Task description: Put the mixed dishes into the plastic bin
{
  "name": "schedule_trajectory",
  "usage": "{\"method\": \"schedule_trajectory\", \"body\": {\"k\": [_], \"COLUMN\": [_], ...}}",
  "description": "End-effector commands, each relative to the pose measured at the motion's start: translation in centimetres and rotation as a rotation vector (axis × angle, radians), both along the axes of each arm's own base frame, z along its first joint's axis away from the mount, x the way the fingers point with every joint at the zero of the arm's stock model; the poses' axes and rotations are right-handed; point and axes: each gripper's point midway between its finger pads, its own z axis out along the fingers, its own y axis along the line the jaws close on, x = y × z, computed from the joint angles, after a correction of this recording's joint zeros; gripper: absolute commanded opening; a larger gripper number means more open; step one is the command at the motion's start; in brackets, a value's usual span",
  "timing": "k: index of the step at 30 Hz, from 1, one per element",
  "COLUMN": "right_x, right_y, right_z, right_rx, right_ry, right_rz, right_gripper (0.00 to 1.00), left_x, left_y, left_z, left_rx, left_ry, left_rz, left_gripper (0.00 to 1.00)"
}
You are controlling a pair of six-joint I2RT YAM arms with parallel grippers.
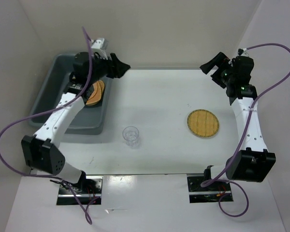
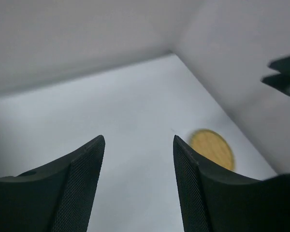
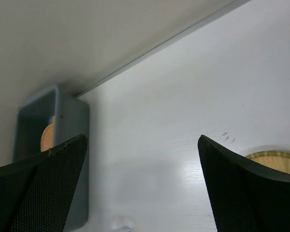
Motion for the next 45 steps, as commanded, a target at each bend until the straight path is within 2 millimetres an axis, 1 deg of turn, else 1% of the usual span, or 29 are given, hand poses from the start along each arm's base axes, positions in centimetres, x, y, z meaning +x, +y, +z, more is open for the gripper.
{"method": "schedule_trajectory", "body": {"k": [1,2,3,4,6,7,9,10,11,15,16,18,19,20,21,23,24,25,27,28,29,30,33,36,37,38,43,44,45], "right_x": [0.6,0.7,1.1,1.3,1.7,1.9,2.1,2.1,2.1,2.2,1.9,1.8,1.8,1.7,1.7,1.6,1.6,1.6,1.6,1.5,1.5,1.5,1.3,1.1,1.2,1.0,0.7,0.7,0.6], "right_y": [-3.5,-3.9,-4.3,-4.9,-5.4,-6.0,-6.4,-6.4,-7.0,-7.0,-7.0,-6.9,-6.9,-6.9,-6.9,-6.9,-6.7,-6.5,-6.3,-6.3,-6.1,-6.1,-5.7,-5.4,-5.2,-5.2,-4.9,-4.9,-4.8], "right_z": [0.6,0.3,-1.2,-1.0,-2.0,-3.2,-3.8,-4.3,-4.4,-4.6,-4.6,-4.5,-4.5,-4.9,-4.3,-4.8,-4.2,-4.2,-3.6,-4.1,-3.4,-3.4,-3.2,-3.4,-3.5,-3.1,-4.2,-3.6,-4.0], "right_rx": [-0.105,-0.112,-0.128,-0.128,-0.131,-0.129,-0.127,-0.126,-0.129,-0.129,-0.129,-0.13,-0.13,-0.129,-0.13,-0.13,-0.125,-0.113,-0.111,-0.11,-0.099,-0.099,-0.091,-0.078,-0.074,-0.075,-0.061,-0.062,-0.058], "right_ry": [0.03,0.048,0.104,0.11,0.145,0.179,0.194,0.212,0.213,0.212,0.213,0.204,0.204,0.215,0.195,0.206,0.187,0.186,0.167,0.177,0.156,0.156,0.145,0.143,0.139,0.128,0.15,0.13,0.138], "right_rz": [-0.182,-0.203,-0.21,-0.223,-0.221,-0.23,-0.239,-0.237,-0.255,-0.255,-0.255,-0.255,-0.255,-0.255,-0.256,-0.255,-0.246,-0.241,-0.234,-0.233,-0.23,-0.23,-0.209,-0.201,-0.192,-0.192,-0.186,-0.187,-0.178], "right_gripper": [1.0,1.0,1.0,1.0,1.0,1.0,1.0,1.0,1.0,1.0,1.0,1.0,1.0,1.0,1.0,1.0,1.0,1.0,1.0,1.0,1.0,1.0,1.0,1.0,1.0,1.0,1.0,1.0,1.0], "left_x": [-2.3,-2.5,-2.8,-3.1,-3.7,-3.9,-4.6,-4.6,-5.5,-6.7,-6.7,-7.4,-7.0,-7.4,-7.6,-7.2,-6.9,-7.1,-5.8,-6.0,-5.4,-5.4,-4.8,-4.9,-5.2,-5.4,-5.5,-5.4,-5.9], "left_y": [-7.5,-8.4,-9.3,-11.0,-12.8,-14.4,-16.3,-17.3,-18.8,-22.5,-23.2,-24.8,-25.0,-25.8,-26.4,-27.4,-27.6,-28.1,-28.6,-29.2,-29.4,-30.1,-30.7,-32.2,-32.7,-33.4,-33.7,-33.8,-34.2], "left_z": [-7.9,-9.0,-9.9,-11.9,-13.0,-15.0,-15.7,-17.4,-18.0,-20.9,-22.4,-22.8,-24.1,-24.6,-25.1,-26.4,-26.8,-28.0,-28.0,-28.8,-29.0,-28.8,-30.1,-31.3,-32.3,-32.0,-34.4,-34.2,-34.2], "left_rx": [-0.212,-0.217,-0.221,-0.22,-0.227,-0.222,-0.229,-0.229,-0.22,-0.207,-0.211,-0.213,-0.211,-0.213,-0.214,-0.223,-0.229,-0.222,-0.23,-0.229,-0.233,-0.242,-0.24,-0.259,-0.263,-0.268,-0.274,-0.282,-0.278], "left_ry": [0.346,0.387,0.417,0.465,0.51,0.565,0.61,0.647,0.664,0.752,0.788,0.807,0.819,0.842,0.858,0.884,0.891,0.909,0.888,0.906,0.904,0.907,0.92,0.954,0.984,0.982,1.037,1.037,1.039], "left_rz": [-0.338,-0.367,-0.4,-0.442,-0.511,-0.538,-0.602,-0.623,-0.664,-0.745,-0.745,-0.775,-0.772,-0.779,-0.771,-0.77,-0.768,-0.771,-0.736,-0.728,-0.703,-0.698,-0.64,-0.633,-0.629,-0.639,-0.591,-0.591,-0.599], "left_gripper": [0.66,0.66,0.66,0.66,0.66,0.66,0.66,0.66,0.66,0.65,0.65,0.65,0.65,0.65,0.65,0.63,0.63,0.63,0.63,0.63,0.63,0.63,0.63,0.63,0.63,0.62,0.62,0.62,0.61]}}
